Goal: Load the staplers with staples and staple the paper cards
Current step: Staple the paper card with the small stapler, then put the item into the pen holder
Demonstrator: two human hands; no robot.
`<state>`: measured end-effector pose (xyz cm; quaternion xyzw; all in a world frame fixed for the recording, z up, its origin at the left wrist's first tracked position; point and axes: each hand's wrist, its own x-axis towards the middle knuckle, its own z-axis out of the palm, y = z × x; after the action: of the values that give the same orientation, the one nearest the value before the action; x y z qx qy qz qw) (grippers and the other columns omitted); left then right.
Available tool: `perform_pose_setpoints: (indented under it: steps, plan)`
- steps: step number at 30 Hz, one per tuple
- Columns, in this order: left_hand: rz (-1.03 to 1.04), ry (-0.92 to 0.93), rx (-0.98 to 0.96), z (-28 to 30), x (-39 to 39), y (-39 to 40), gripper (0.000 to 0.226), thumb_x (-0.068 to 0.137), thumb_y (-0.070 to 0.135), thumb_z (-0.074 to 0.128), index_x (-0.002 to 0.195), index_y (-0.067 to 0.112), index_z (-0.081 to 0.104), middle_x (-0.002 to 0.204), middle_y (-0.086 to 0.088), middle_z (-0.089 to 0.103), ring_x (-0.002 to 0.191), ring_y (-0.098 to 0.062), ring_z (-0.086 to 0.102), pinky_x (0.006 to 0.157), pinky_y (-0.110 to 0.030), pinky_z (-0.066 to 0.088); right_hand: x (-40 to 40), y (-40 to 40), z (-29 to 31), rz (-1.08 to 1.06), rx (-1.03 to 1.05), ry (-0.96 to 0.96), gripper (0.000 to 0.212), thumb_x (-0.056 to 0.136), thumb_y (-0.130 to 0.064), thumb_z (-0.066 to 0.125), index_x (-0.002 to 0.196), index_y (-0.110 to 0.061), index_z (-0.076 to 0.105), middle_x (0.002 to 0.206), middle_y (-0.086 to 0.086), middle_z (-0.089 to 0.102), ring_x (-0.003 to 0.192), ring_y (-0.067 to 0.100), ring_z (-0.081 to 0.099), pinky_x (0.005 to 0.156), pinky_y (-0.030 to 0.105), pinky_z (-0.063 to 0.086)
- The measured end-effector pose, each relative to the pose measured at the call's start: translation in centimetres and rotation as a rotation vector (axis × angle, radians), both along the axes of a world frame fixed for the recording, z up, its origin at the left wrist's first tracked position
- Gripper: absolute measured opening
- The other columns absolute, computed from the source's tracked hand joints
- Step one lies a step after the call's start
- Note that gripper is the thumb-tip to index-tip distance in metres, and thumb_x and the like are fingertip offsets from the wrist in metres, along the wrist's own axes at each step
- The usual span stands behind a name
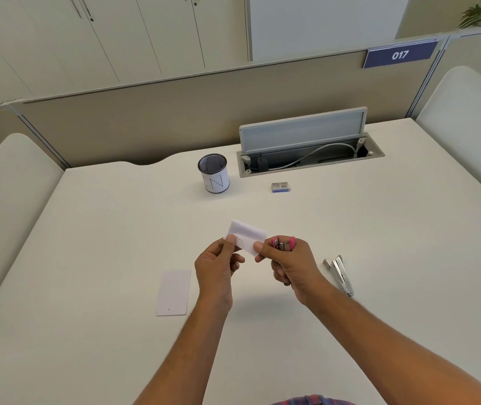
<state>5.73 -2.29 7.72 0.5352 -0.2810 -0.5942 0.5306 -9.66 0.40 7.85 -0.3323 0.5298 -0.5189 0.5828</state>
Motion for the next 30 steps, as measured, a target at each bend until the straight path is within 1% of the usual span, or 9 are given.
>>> perform_pose_setpoints:
  steps: [4,8,13,15,17,20,23,25,30]
  plan:
    - [0.019,0.011,0.001,0.1,0.0,-3.0,0.016,0.094,0.017,0.071,0.080,0.009,0.075,0.078,-0.007,0.073,0.056,-0.018,0.054,0.062,-0.030,0.045,0.5,-2.9,0.4,-0.015,-0.001,0.047,0.028,0.090,-0.022,0.078,0.081,0.004,0.070,0.052,0.006,0.051,0.044,0.018,0.022,0.047,0.024,0.019]
    - [0.039,0.043,0.037,0.1,0.0,-6.8,0.016,0.095,0.017,0.070,0.082,0.009,0.073,0.082,-0.007,0.075,0.058,-0.017,0.055,0.059,-0.027,0.045,1.0,-6.8,1.2,-0.038,0.003,0.070,0.029,0.089,-0.022,0.079,0.089,0.006,0.072,0.048,0.000,0.038,0.043,0.014,0.023,0.046,0.023,0.021]
    - [0.066,0.032,0.052,0.2,0.3,-12.2,0.011,0.094,0.020,0.071,0.086,0.012,0.071,0.085,-0.005,0.078,0.061,-0.017,0.059,0.059,-0.026,0.046,1.9,-12.8,1.8,-0.107,0.026,0.160,0.026,0.085,-0.021,0.083,0.097,-0.002,0.071,0.059,0.003,0.048,0.046,0.010,0.040,0.042,0.022,0.036]
    - [0.086,-0.079,0.013,0.0,0.4,-14.3,0.006,0.094,0.021,0.072,0.094,0.015,0.072,0.096,-0.006,0.078,0.064,-0.016,0.064,0.062,-0.027,0.048,2.1,-15.3,2.0,-0.109,0.017,0.200,0.023,0.086,-0.020,0.083,0.096,-0.004,0.072,0.059,0.003,0.050,0.045,0.009,0.041,0.041,0.020,0.036]
    - [0.116,-0.226,-0.056,-0.1,0.5,-16.3,0.016,0.094,0.022,0.071,0.109,0.017,0.071,0.105,0.000,0.076,0.070,-0.013,0.070,0.067,-0.026,0.051,2.2,-18.1,2.1,-0.121,0.021,0.215,0.022,0.086,-0.019,0.082,0.097,-0.003,0.073,0.058,0.003,0.049,0.042,0.009,0.038,0.039,0.018,0.034]
    - [0.118,-0.509,-0.173,-0.5,1.0,-18.6,0.031,0.095,0.021,0.069,0.126,0.019,0.068,0.120,0.006,0.070,0.092,-0.012,0.070,0.084,-0.024,0.052,2.2,-22.0,1.9,-0.174,0.027,0.255,0.023,0.084,-0.018,0.083,0.099,-0.003,0.073,0.064,0.005,0.056,0.047,0.011,0.044,0.041,0.020,0.038]
    - [0.051,-0.743,-0.292,-1.8,1.5,-20.5,0.040,0.097,0.016,0.066,0.136,0.017,0.063,0.140,0.004,0.062,0.123,-0.015,0.062,0.105,-0.025,0.047,2.4,-25.6,1.4,-0.216,0.023,0.334,0.024,0.082,-0.016,0.084,0.099,-0.005,0.071,0.078,0.009,0.065,0.060,0.016,0.053,0.052,0.026,0.046]
    - [-0.014,-0.886,-0.368,-2.7,1.8,-21.6,0.045,0.098,0.015,0.064,0.142,0.016,0.058,0.151,0.003,0.052,0.136,-0.014,0.052,0.110,-0.021,0.038,2.6,-27.6,1.1,-0.231,0.021,0.408,0.023,0.083,-0.016,0.082,0.100,-0.009,0.069,0.085,0.005,0.067,0.071,0.017,0.060,0.063,0.028,0.052]
    - [-0.123,-1.032,-0.449,-4.8,2.3,-23.5,0.048,0.098,0.016,0.064,0.145,0.017,0.055,0.153,0.004,0.050,0.140,-0.014,0.048,0.113,-0.025,0.038,3.3,-30.7,0.2,-0.191,0.020,0.586,0.038,0.083,-0.014,0.081,0.118,-0.009,0.066,0.104,0.006,0.068,0.090,0.020,0.065,0.079,0.030,0.056]
